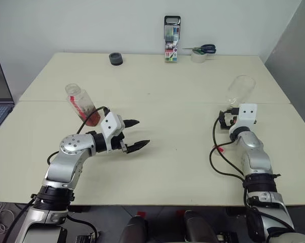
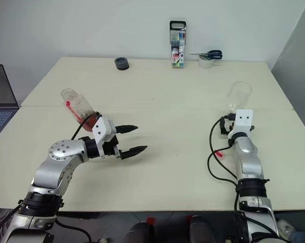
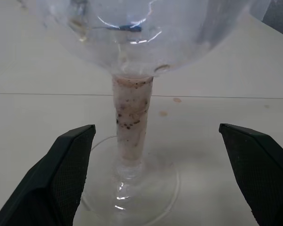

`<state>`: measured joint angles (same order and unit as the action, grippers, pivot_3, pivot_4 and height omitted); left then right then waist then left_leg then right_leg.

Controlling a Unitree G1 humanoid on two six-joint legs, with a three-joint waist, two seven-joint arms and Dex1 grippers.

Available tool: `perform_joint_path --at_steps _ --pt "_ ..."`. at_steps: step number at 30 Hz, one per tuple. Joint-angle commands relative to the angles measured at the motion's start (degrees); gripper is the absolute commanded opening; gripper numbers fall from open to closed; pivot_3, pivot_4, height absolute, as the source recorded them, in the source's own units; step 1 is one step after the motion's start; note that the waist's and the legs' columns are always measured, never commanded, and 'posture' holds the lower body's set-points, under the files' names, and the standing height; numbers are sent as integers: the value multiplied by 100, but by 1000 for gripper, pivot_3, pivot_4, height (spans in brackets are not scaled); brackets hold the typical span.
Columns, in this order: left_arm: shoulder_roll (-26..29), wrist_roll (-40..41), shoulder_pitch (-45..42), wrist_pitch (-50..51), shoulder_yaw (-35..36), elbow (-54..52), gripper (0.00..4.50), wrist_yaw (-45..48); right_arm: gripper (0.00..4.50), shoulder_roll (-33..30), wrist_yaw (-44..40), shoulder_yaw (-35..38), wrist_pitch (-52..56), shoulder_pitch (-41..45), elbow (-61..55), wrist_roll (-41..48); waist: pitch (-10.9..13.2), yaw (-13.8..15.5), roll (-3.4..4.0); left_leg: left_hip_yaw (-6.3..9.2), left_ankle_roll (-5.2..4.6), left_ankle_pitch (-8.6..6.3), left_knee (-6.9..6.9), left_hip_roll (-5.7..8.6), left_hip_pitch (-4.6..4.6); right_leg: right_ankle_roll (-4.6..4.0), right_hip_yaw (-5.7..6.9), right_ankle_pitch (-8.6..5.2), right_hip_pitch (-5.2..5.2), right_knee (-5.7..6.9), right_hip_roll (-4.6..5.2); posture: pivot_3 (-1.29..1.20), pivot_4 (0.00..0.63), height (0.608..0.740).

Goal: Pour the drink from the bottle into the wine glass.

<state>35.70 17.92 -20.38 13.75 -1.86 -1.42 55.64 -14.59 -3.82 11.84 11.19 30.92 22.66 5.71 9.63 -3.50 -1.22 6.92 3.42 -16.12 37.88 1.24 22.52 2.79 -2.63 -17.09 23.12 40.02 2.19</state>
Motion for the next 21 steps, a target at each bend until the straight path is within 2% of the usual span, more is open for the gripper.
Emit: perform_joint_path --at_steps 1,6,10,11,15,21 --pt "-12 86 -4 -15 128 -83 4500 -7 3619 -20 -223 187 -375 232 224 256 0 -1 1 0 0 0 0 0 0 0 -1 0 0 0 0 0 150 740" --pt "9 92 -11 13 164 -94 4500 -26 1832 10 -435 160 -544 401 521 402 2 -10 3 0 0 0 1 -1 0 0 -2 0 0 1 0 0 150 740" --pt "42 93 18 44 197 -131 4500 -26 350 10 -981 10 -687 509 676 506 3 -23 5 -1 0 0 2 0 0 0 -3 0 0 0 0 0 150 740" --pt "56 88 38 45 206 -141 4500 -26 111 8 -1077 -39 -713 542 735 490 3 -28 5 -1 0 0 1 -1 0 0 -3 0 0 0 0 0 150 740" --pt "151 138 223 289 429 -351 4500 -227 112 120 -1597 -515 -880 766 772 316 8 -88 13 0 0 0 0 -2 -1 0 -2 0 3 1 -1 0 150 740" --pt "321 259 650 683 885 -682 4500 -493 112 855 -2326 -1485 -897 757 256 215 10 -188 16 15 1 0 -4 -9 -2 0 0 0 8 6 -3 0 150 740"
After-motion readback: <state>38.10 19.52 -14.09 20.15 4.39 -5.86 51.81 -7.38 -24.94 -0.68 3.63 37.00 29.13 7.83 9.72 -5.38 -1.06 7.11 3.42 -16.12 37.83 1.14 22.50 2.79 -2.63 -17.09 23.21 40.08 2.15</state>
